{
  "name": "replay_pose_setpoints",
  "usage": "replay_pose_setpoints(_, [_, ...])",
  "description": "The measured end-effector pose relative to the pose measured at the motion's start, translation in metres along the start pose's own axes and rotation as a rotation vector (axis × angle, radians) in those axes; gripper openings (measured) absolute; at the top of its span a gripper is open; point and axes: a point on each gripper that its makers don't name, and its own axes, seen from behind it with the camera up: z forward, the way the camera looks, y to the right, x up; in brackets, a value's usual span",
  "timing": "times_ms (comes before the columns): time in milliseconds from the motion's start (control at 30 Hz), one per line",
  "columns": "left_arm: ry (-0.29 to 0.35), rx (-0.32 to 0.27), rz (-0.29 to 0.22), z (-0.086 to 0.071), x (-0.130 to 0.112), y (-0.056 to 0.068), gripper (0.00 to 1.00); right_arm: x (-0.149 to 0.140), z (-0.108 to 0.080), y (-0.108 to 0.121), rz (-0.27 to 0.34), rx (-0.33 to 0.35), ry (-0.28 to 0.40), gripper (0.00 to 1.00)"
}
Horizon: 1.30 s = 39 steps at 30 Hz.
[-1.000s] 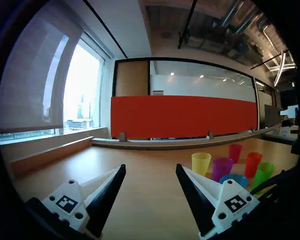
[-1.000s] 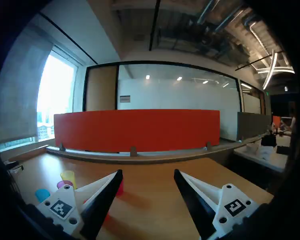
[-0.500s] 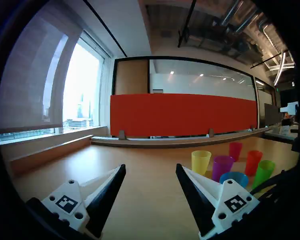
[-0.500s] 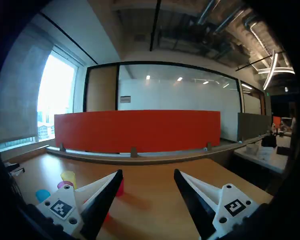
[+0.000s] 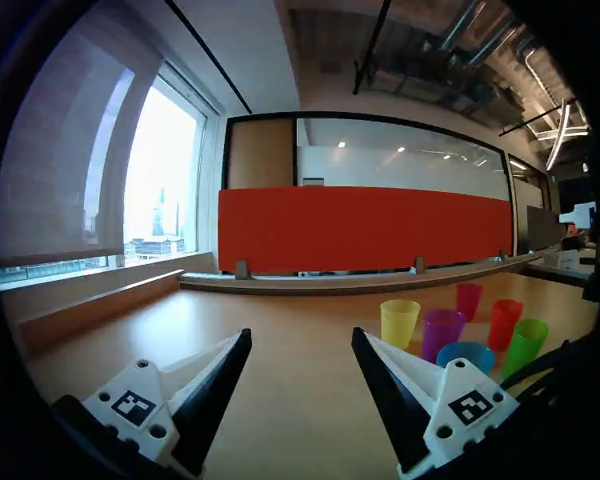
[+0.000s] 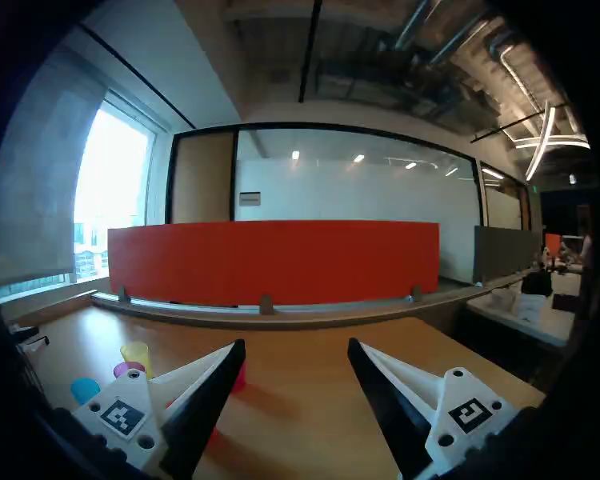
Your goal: Pour water
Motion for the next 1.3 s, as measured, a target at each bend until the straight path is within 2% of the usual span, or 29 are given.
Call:
replay_pose_setpoints(467, [-0.001, 0.0, 0.0, 0.0, 0.0, 0.0, 0.93, -0.002, 0.0, -0.001, -0.046, 0.002, 0.036, 1.0])
replay_pose_setpoints(867, [0.0, 0.0, 0.001, -0.001, 0.0, 0.0, 0.93, -0.021, -0.004, -0.001, -0.011, 0.013, 0.077, 1.0])
replay_pose_setpoints(1300, [0.0, 0.0, 0.001, -0.001, 0.001, -0.001, 0.93, -0.049, -0.01, 0.016, -0.008, 0.013, 0.103, 0.99])
